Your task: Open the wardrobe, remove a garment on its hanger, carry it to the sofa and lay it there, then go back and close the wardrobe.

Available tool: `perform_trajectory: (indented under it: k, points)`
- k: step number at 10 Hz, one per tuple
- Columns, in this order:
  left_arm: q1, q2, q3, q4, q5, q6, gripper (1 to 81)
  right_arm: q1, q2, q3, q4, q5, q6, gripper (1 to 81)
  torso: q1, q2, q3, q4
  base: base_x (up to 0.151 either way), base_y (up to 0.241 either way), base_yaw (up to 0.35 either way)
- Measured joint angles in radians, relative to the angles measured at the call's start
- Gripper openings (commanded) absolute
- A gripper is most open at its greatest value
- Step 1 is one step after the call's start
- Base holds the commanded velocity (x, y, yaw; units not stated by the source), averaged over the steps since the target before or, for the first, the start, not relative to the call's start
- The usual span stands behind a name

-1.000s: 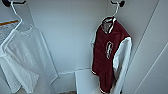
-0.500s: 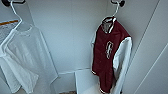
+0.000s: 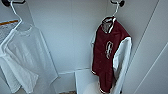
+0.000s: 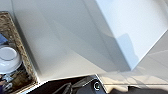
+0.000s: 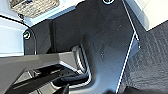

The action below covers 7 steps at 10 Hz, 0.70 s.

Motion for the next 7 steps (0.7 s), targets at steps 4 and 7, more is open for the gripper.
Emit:
perform_trajectory:
  k: [4,7]
  points:
    - [-0.163,-0.026,0.047,-0.07,0.046,-0.003,81.1,0.001,0.006,-0.001,0.0,-0.003,0.0,81.1,0.001,0.001,-0.001,0.0,0.0,0.0,0.0]
    - [-0.272,-0.032,0.049,-0.124,0.083,-0.005,81.1,0.007,0.017,0.0,0.0,-0.021,0.0,81.1,0.002,0.001,-0.001,0.0,0.0,0.0,0.0]
